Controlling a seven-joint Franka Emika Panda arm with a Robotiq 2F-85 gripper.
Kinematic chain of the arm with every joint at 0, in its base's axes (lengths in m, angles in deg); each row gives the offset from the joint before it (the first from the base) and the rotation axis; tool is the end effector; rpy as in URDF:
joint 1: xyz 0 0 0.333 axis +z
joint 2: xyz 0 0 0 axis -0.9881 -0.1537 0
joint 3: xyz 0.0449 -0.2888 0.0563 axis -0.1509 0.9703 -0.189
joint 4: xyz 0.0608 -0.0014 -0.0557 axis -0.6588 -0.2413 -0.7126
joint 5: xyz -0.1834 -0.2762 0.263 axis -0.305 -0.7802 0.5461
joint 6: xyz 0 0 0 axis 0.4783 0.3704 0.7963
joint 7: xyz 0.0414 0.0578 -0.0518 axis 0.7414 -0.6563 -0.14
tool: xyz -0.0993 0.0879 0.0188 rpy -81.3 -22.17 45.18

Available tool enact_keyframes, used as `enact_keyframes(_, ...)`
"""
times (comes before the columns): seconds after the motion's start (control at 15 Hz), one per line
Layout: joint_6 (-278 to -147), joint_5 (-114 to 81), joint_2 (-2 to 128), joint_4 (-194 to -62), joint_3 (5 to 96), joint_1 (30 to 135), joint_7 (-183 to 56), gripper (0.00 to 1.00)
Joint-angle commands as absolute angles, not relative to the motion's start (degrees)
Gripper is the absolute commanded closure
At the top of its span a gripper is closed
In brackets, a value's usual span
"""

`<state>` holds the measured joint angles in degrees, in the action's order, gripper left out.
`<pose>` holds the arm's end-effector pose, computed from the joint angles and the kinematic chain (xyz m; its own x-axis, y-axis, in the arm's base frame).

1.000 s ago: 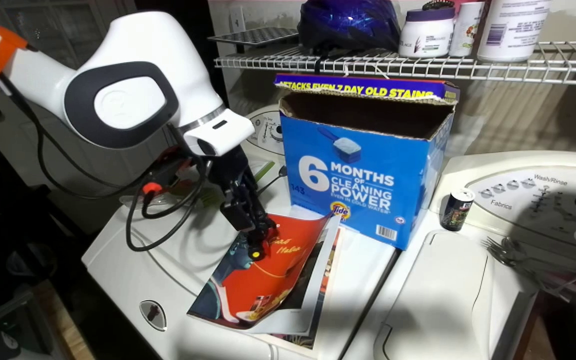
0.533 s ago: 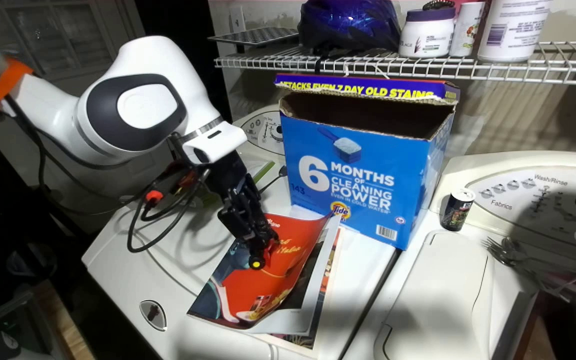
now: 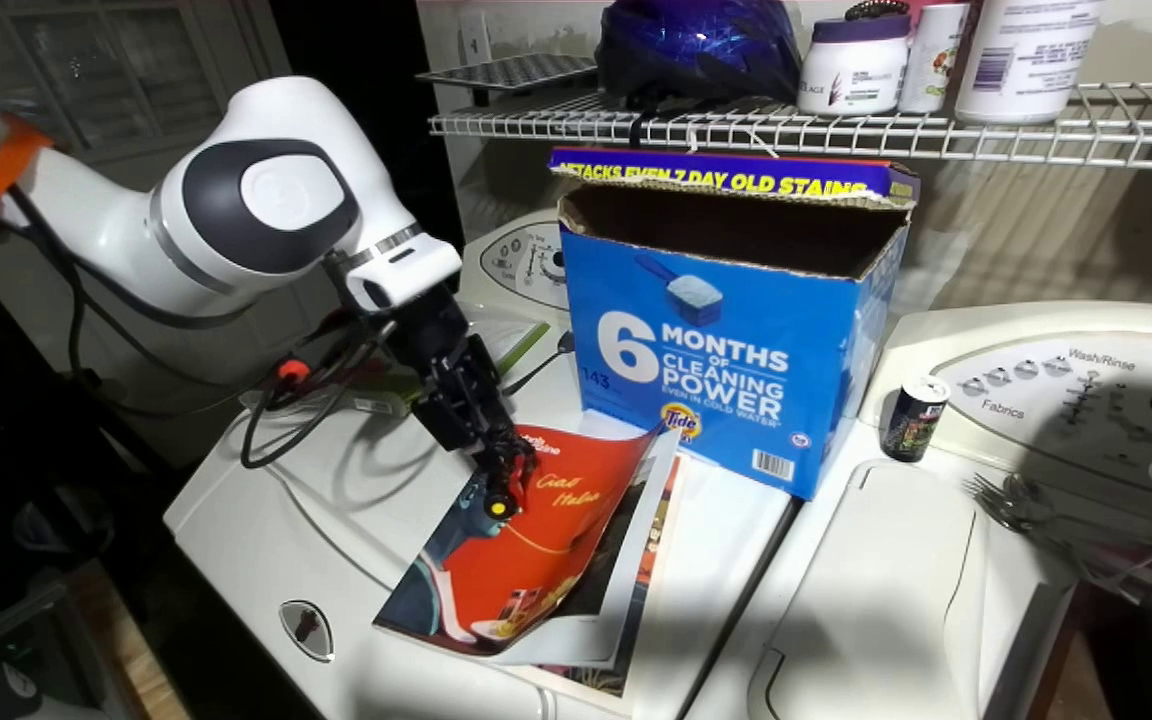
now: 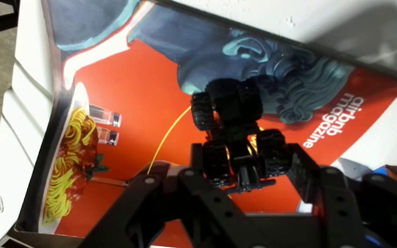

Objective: Place the toy car upright.

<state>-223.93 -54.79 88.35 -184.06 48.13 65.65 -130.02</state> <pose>0.4490 -0.1391 0.2566 0.5522 -0.7325 0.3981 -0.8271 -0.5413 0.1513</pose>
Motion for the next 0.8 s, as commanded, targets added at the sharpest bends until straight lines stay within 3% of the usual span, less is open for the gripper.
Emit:
enact_keyframes(0.0, -221.35, -55.07, 89.08, -186.12, 47.30, 68.33, -135.09, 0.64)
enact_keyframes(0.73, -218.86, -44.01, 88.48, -189.58, 45.90, 74.85, -135.57, 0.64)
